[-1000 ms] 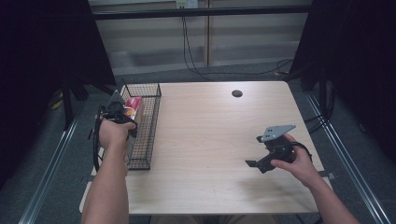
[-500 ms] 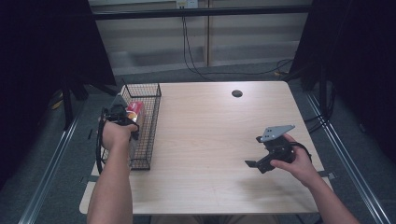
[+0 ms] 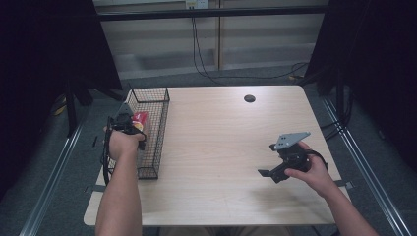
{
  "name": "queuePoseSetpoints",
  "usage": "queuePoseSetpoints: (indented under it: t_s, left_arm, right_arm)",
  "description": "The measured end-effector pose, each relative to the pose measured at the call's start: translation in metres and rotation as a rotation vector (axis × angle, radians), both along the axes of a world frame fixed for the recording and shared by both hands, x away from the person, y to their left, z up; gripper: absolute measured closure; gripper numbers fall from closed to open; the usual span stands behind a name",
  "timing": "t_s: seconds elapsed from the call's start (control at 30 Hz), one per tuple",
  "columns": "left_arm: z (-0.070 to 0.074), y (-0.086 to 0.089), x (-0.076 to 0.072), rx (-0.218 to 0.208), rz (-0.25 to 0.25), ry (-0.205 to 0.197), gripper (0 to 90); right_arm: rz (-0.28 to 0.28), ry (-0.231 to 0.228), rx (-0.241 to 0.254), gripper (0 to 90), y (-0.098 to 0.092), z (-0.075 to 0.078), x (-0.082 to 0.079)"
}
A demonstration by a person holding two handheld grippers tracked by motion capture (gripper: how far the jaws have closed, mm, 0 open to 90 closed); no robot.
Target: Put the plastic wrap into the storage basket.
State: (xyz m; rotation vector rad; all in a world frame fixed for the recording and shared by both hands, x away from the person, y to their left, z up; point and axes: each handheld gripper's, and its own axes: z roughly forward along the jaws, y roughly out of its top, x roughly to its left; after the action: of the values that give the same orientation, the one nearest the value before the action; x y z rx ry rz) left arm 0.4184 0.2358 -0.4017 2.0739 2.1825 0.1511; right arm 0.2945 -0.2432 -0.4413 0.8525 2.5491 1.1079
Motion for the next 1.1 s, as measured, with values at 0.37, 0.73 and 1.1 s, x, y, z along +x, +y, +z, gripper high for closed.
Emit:
queuePoseSetpoints:
  t_s: [0.37,0.73,1.1]
  left_arm:
    - [0.014,0.002,-0.004,-0.023,-0.026,-0.081,35.4]
    - [0.043,0.002,-0.017,-0.076,-0.112,-0.162,25.1]
    - [0.053,-0.025,-0.022,-0.178,-0.288,-0.242,16.8]
  right_arm:
    - [-0.005,0.007,-0.012,0.0,0.002,-0.002,0.002]
    - [0.001,0.01,0.001,0.0,0.002,-0.001,0.0]
    - [-0.013,0.009,-0.007,0.0,0.001,-0.003,0.0]
